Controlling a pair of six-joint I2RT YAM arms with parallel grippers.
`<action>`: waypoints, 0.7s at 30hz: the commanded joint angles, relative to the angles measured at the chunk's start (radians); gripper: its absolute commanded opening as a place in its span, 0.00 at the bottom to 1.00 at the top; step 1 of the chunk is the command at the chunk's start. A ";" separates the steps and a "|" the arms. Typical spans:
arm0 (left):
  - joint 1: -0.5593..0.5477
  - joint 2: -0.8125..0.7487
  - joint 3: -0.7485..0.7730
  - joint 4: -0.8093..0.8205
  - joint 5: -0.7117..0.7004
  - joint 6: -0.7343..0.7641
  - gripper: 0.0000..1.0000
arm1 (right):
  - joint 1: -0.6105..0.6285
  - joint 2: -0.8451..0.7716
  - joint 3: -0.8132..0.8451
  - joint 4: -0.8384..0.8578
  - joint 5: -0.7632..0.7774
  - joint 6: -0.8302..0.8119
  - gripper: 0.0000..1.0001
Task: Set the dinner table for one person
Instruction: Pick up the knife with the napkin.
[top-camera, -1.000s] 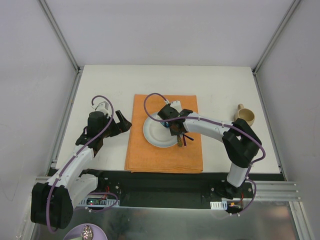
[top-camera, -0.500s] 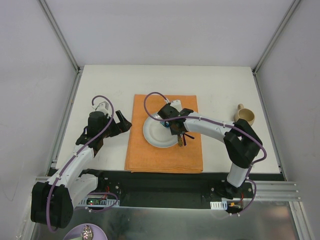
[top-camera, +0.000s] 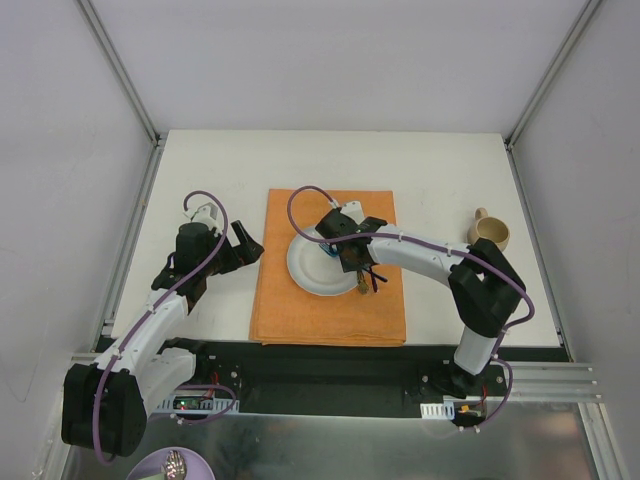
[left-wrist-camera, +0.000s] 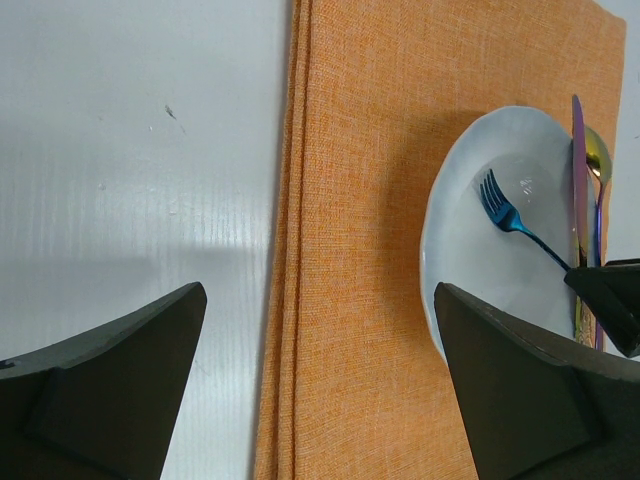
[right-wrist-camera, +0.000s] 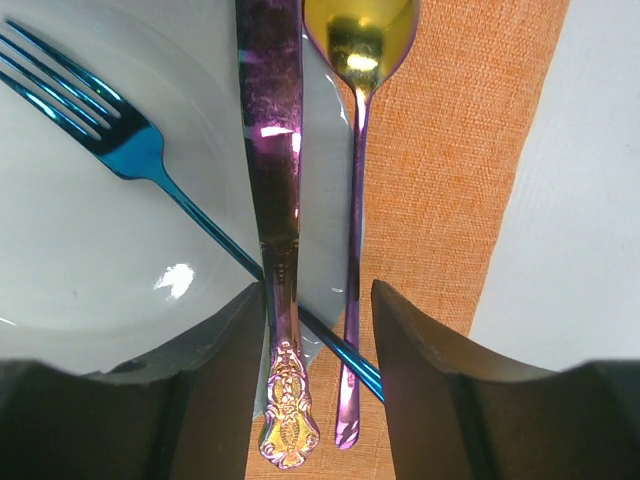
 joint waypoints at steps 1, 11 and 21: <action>-0.011 -0.002 -0.002 0.008 -0.012 0.016 0.99 | 0.008 -0.043 0.023 -0.069 0.034 -0.019 0.51; -0.011 -0.005 -0.005 0.006 -0.013 0.016 0.99 | 0.008 -0.039 0.018 -0.066 0.031 -0.018 0.52; -0.011 -0.001 -0.005 0.008 -0.015 0.016 0.99 | 0.007 -0.031 0.005 -0.052 0.017 -0.015 0.28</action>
